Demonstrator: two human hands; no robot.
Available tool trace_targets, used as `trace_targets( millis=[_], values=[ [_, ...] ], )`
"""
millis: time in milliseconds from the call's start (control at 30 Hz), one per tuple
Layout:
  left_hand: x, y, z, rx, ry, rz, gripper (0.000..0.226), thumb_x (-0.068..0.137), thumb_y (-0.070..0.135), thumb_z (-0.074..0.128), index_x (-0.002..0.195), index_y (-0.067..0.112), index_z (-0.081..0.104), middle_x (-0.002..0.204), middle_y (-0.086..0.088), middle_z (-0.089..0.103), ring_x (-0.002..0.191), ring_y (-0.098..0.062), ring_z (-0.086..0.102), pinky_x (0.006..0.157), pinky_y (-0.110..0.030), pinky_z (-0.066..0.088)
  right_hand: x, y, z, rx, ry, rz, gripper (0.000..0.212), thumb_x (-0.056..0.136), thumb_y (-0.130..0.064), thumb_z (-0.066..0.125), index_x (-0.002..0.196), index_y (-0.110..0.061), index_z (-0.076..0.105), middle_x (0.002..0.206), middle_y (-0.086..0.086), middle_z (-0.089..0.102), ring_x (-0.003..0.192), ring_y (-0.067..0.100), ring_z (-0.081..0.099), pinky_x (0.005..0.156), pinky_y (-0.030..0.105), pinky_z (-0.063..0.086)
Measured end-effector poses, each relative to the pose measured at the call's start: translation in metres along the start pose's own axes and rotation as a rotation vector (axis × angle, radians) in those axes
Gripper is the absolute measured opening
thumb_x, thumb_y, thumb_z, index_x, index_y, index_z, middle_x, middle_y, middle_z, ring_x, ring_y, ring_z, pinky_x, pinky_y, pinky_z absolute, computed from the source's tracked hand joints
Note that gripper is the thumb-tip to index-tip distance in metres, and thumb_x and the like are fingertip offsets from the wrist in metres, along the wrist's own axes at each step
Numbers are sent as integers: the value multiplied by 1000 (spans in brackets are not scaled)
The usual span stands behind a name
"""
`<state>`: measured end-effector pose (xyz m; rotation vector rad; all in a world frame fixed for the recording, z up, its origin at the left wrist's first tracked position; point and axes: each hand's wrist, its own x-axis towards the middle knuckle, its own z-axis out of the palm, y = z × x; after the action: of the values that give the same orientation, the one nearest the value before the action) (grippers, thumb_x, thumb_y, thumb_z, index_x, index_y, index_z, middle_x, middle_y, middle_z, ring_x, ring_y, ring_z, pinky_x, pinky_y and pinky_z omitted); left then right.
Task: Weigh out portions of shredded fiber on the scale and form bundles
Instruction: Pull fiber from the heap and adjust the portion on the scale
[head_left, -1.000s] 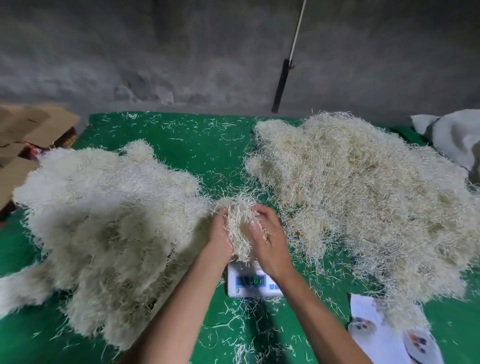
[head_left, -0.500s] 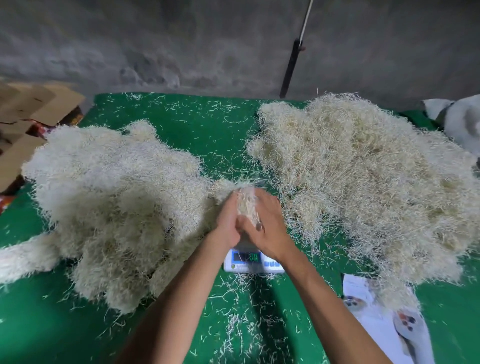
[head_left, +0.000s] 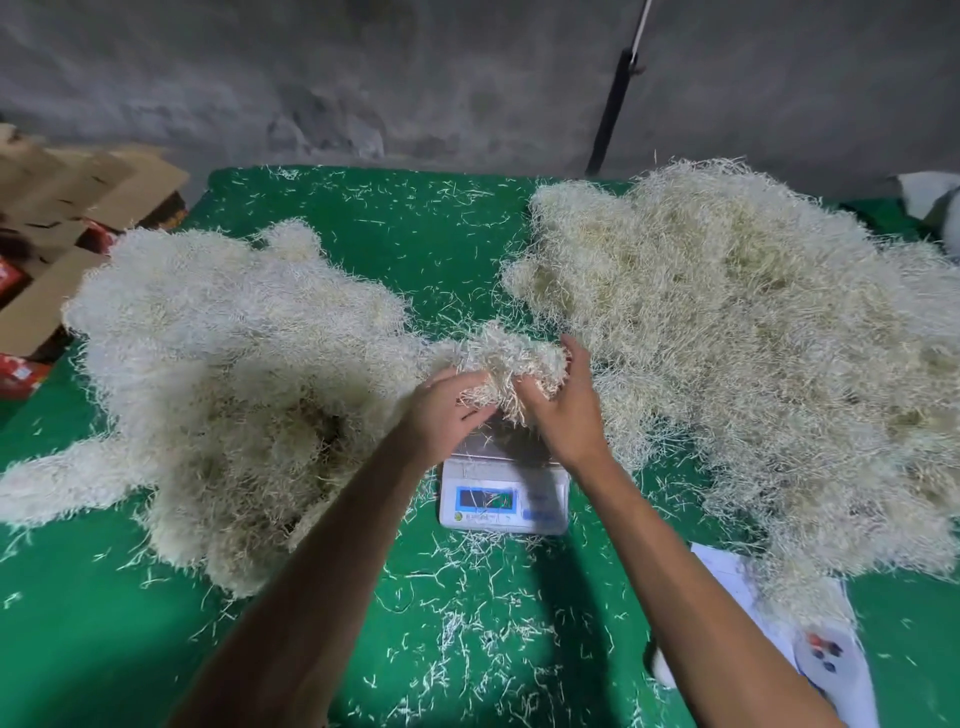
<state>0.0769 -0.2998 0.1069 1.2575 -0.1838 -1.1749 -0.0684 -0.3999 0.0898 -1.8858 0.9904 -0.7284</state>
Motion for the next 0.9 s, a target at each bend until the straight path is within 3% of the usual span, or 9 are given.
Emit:
trace_targets(
  millis=[67,200,433,567,633,667,733,800,900],
  values=[
    [5,1,-4,64,107,28,54,91,12,71,140,2,50,146,-23,51,127,-34,59,94,-42,58,5,7,2,-73,-39,-9,85,88,-58,68,155,-32,23,152,11,45,108,6,56,104,39,49],
    [-5,-21,-30,626,217,13,76,86,28,77,151,12,40,152,-21,43,129,-34,52,104,-54,49,-7,36,-1,-386,-275,117,95,87,-68,62,160,-20,23,160,11,35,139,32,47,114,60,40],
    [-36,-73,-72,566,318,74,48,93,23,69,139,16,56,121,-12,65,105,-24,66,90,-47,59,-82,75,5,-137,-158,378,91,94,-73,43,158,-12,21,151,15,48,131,31,54,111,51,40],
    [-64,-129,-86,826,280,132,30,97,29,60,110,3,64,78,-2,60,51,-1,49,49,-23,41,-138,104,16,-322,-156,387,75,100,-67,29,147,-9,35,139,16,54,122,32,58,109,49,47],
    [-79,-161,-97,1078,205,180,31,100,17,59,127,1,60,106,-5,67,74,0,60,59,-11,46,-165,120,21,-439,-186,287,67,103,-61,26,143,-9,41,144,16,49,131,31,52,117,48,40],
    [-85,-178,-104,1211,178,211,41,100,15,59,140,6,54,137,-9,58,108,-6,60,84,-9,48,-177,128,24,-508,-218,242,67,106,-55,27,153,-8,34,160,16,35,148,32,35,126,46,24],
    [-97,-207,-112,1421,156,240,59,103,21,54,158,16,32,167,-4,17,153,-19,20,124,-33,24,-200,142,27,-664,-295,173,71,108,-53,21,164,-11,9,171,9,-4,159,25,-5,127,39,-2],
    [-106,-225,-111,1523,160,224,63,107,28,42,162,20,13,170,-2,-4,156,-20,-6,128,-43,3,-219,150,29,-804,-358,127,72,106,-55,8,162,-14,-9,168,7,-21,155,22,-23,127,40,-8],
    [-115,-240,-105,1582,187,178,64,108,33,31,163,22,-2,168,-1,-16,154,-19,-17,126,-44,-7,-232,151,32,-828,-352,130,69,106,-54,-1,161,-15,-14,167,6,-25,153,21,-28,128,42,-8]
  ],
)
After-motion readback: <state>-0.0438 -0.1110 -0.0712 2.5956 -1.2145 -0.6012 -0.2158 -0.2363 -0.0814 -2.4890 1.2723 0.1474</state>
